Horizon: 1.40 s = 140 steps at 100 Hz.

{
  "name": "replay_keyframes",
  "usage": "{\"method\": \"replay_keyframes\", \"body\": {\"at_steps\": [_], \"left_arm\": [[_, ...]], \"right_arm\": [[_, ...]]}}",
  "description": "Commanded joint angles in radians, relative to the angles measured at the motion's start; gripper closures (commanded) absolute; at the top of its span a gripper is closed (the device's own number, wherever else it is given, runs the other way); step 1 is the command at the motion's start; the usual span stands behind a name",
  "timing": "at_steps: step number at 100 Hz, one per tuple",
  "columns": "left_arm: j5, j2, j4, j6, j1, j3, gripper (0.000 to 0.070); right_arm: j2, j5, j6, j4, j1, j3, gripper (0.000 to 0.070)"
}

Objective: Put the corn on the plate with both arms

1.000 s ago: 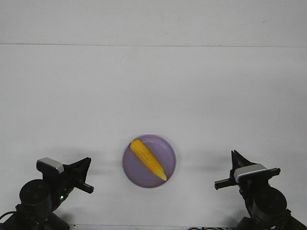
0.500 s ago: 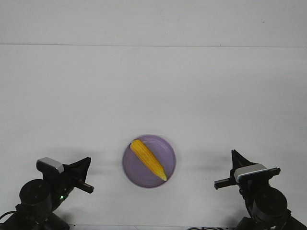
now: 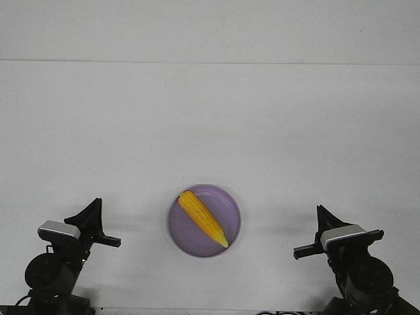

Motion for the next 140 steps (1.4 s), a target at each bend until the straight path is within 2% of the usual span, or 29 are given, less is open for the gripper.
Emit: {"method": "replay_keyframes", "body": {"at_steps": [1,12,28,124,132,140], "left_arm": [[0.000,-0.037,0.063,0.093,0.054,-0.073,0.0686],[0.000,-0.103,0.124,0.098,0.136,-0.190,0.0686],[0.000,-0.144,0.154,0.097,0.166,-0.281,0.0686],[0.000,-0.144,0.138,0.093,0.174,-0.280,0.0686],[0.000,-0.144,0.138,0.093,0.174,-0.280,0.0686],[0.000,-0.144,0.138,0.093,0.174,-0.280,0.0686]], "right_arm": [[0.002,0.000,0.003,0.011,0.008,0.008,0.0684],[0.002,0.000,0.003,0.011,0.008,0.008,0.0684],[0.002,0.000,0.003,0.011,0.008,0.008,0.0684],[0.001,0.002,0.003,0.010,0.006,0.008,0.0684],[0.002,0.023,-0.073,0.011,-0.043,0.007,0.0684],[0.000,-0.026,-0.076,0.025,-0.164,-0.008,0.0684]]}}
